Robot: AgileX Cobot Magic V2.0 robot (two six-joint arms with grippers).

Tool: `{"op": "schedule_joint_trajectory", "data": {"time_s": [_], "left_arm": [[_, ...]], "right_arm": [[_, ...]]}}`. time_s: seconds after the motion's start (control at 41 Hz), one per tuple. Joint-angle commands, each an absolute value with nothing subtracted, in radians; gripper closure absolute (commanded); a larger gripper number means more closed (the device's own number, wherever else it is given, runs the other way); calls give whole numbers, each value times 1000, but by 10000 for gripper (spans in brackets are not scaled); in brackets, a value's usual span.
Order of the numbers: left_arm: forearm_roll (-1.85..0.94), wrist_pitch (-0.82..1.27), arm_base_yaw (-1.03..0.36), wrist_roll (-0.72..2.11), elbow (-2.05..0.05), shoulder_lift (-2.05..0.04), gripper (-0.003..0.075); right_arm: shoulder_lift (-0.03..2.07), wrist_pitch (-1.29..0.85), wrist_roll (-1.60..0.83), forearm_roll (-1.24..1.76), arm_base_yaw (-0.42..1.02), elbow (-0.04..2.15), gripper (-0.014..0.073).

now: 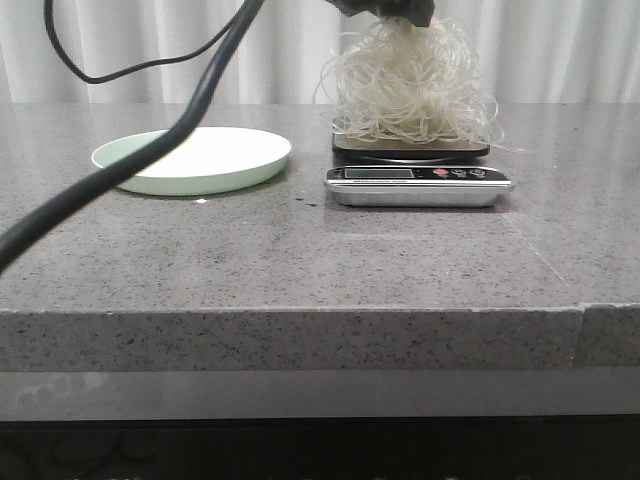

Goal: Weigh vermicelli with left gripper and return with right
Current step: 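Lift the vermicelli with the left gripper and carry it over the scale, then lower the vermicelli onto the scale and open the left gripper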

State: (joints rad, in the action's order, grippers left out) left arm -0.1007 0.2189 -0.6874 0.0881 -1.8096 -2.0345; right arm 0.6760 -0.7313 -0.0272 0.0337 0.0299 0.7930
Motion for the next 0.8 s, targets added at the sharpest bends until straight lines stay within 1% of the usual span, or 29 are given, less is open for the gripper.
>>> {"op": "schedule_joint_trajectory", "data": {"time_s": [0.0,0.049,0.122,0.365,0.78], "left_arm": [[-104,148,-693,84,-1851,-1973,412],[-104,148,-693,84,-1851,-1972,366],[-104,153,-693,84,-1851,-1968,332],[-96,293,-691,84,-1851,-1877,332],[-59,574,-691,84,-1851,-1572,332]], "right_arm": [[682,-677,-33,24,26,824,48],[682,-677,-33,24,26,824,48],[682,-677,-33,24,26,824,48],[682,-677,-33,24,26,824,48],[682,-677,-33,24,26,824,48]]}}
